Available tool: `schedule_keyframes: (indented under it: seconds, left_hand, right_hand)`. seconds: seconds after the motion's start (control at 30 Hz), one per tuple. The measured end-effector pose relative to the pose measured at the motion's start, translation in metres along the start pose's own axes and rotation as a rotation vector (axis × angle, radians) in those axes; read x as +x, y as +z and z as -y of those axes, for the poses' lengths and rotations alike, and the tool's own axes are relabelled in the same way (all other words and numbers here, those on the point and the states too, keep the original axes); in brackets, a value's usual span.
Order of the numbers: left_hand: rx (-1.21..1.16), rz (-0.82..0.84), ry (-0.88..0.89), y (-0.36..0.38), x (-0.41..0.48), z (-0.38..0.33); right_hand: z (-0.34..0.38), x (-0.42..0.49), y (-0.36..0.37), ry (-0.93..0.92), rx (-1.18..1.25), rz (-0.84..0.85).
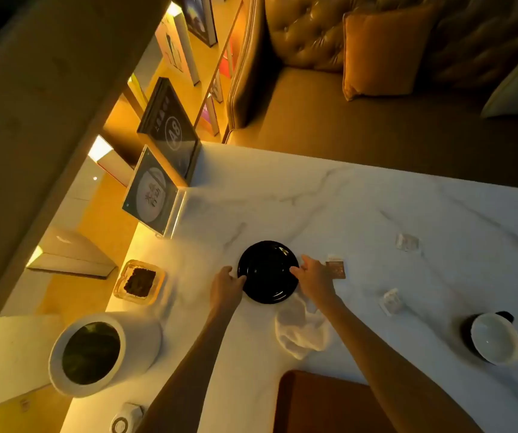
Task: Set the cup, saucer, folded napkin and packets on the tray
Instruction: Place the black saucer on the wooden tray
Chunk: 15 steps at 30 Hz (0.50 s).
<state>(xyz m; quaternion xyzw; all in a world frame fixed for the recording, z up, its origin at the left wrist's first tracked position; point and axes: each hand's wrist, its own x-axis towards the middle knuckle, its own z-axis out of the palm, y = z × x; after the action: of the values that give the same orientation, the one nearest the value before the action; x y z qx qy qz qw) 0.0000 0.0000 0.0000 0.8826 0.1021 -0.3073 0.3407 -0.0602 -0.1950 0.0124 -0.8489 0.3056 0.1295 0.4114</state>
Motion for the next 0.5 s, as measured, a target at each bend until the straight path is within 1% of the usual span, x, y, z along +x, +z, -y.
schedule_keyframes:
  seconds: [0.1,0.3,0.4,0.5]
  left_hand:
    - [-0.118,0.015,-0.008,0.004,0.009,0.001]
    - [-0.28,0.057,-0.091,0.011,0.018,0.006]
    - [-0.31,0.066,-0.112,0.012,0.019,0.005]
    - [-0.275,0.057,-0.099,0.01,0.016,0.004]
  right_hand:
    - [-0.003,0.007,0.007,0.024,0.041,-0.018]
    - [-0.004,0.011,0.013,0.067,0.07,-0.058]
    - [-0.003,0.011,0.011,0.085,0.103,-0.056]
    - [-0.001,0.006,0.01,0.086,0.104,-0.055]
